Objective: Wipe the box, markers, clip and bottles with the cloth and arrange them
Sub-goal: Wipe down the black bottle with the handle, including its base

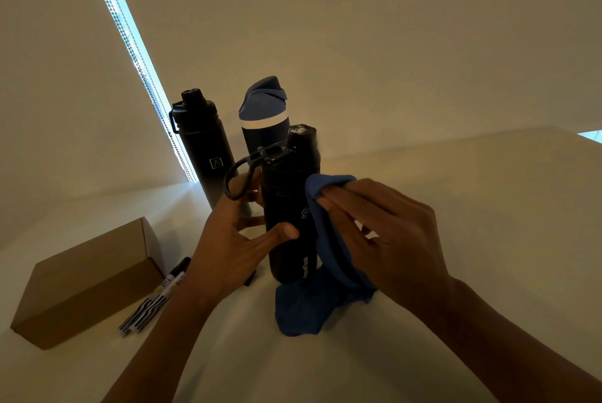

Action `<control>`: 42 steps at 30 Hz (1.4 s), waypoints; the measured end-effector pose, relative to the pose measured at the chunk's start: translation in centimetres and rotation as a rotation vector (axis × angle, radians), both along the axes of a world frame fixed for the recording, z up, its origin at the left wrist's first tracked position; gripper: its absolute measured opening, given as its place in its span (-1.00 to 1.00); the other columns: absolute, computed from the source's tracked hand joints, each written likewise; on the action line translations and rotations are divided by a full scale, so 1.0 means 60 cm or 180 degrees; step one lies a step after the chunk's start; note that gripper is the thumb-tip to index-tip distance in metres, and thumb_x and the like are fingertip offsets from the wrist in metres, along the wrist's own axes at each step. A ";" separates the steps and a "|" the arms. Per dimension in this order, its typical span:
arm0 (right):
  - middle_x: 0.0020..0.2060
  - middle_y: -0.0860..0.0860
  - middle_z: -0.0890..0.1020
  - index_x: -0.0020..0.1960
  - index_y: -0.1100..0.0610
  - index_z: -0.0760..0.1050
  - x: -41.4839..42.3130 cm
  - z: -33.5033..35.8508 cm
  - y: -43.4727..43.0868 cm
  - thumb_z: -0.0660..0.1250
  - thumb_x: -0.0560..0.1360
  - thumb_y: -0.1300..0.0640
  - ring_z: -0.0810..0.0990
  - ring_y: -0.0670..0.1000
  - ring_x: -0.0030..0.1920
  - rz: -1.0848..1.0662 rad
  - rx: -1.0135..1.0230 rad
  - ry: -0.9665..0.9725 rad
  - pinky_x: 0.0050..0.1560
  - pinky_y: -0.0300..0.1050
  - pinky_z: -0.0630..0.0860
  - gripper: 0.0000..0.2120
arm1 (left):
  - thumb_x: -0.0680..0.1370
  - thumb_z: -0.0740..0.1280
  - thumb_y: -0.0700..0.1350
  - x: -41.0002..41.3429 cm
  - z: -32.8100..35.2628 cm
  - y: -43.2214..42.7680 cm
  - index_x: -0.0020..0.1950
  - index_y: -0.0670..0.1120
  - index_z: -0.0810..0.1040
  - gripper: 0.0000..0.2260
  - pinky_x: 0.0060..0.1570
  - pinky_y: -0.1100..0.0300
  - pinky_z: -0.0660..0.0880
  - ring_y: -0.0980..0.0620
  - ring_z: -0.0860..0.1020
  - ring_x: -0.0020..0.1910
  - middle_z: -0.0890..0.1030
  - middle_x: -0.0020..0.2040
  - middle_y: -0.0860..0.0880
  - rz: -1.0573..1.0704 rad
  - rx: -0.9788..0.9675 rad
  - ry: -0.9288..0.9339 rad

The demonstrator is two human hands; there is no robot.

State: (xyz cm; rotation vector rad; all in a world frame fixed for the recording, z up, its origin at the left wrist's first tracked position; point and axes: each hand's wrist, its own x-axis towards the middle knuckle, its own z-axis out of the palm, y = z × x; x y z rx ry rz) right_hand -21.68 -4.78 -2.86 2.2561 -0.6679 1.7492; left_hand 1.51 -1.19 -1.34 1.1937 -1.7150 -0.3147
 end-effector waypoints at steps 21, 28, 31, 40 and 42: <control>-0.07 0.02 0.71 0.16 0.23 0.69 0.005 -0.004 -0.005 0.47 0.56 0.25 0.65 -0.07 -0.20 0.0177 0.0524 -0.0458 -0.24 -0.26 0.58 -0.81 | 0.47 0.57 0.15 -0.005 0.009 0.018 0.46 0.31 0.38 -0.39 0.16 0.27 0.59 0.12 0.59 0.33 0.60 0.35 0.17 -0.0125 0.0314 0.0325; -0.04 0.01 0.70 0.20 0.21 0.68 0.007 -0.001 0.002 0.44 0.59 0.20 0.65 -0.04 -0.23 0.0181 0.0436 -0.0455 -0.28 -0.23 0.58 -0.79 | 0.53 0.49 -0.01 0.000 0.019 0.024 0.51 0.06 0.32 -0.39 0.32 -0.06 0.54 0.01 0.61 0.34 0.61 0.37 0.03 -0.0376 0.0577 0.0641; -0.06 0.08 0.71 0.18 0.28 0.67 0.013 -0.008 -0.001 0.41 0.61 0.18 0.65 -0.03 -0.21 0.0123 0.0343 -0.0353 -0.24 -0.24 0.60 -0.78 | 0.45 0.59 0.09 -0.005 0.019 0.020 0.40 0.11 0.37 -0.38 0.24 -0.02 0.62 0.00 0.67 0.23 0.65 0.28 0.09 -0.0197 0.0405 0.0532; -0.05 0.06 0.71 0.18 0.26 0.68 -0.004 -0.003 -0.005 0.46 0.57 0.21 0.66 -0.03 -0.20 0.0042 0.0375 -0.0383 -0.21 -0.20 0.61 -0.79 | 0.52 0.48 0.05 0.012 0.024 0.023 0.45 0.06 0.29 -0.42 0.32 -0.13 0.54 -0.08 0.56 0.40 0.58 0.41 0.01 -0.0498 0.0667 0.0472; -0.07 0.06 0.70 0.17 0.27 0.68 -0.001 -0.001 -0.003 0.45 0.57 0.20 0.65 -0.02 -0.22 0.0054 0.0421 -0.0349 -0.23 -0.20 0.61 -0.79 | 0.55 0.48 -0.07 0.016 0.027 0.024 0.45 0.00 0.27 -0.44 0.34 -0.25 0.50 -0.15 0.57 0.38 0.59 0.39 -0.07 -0.0536 0.0745 0.0461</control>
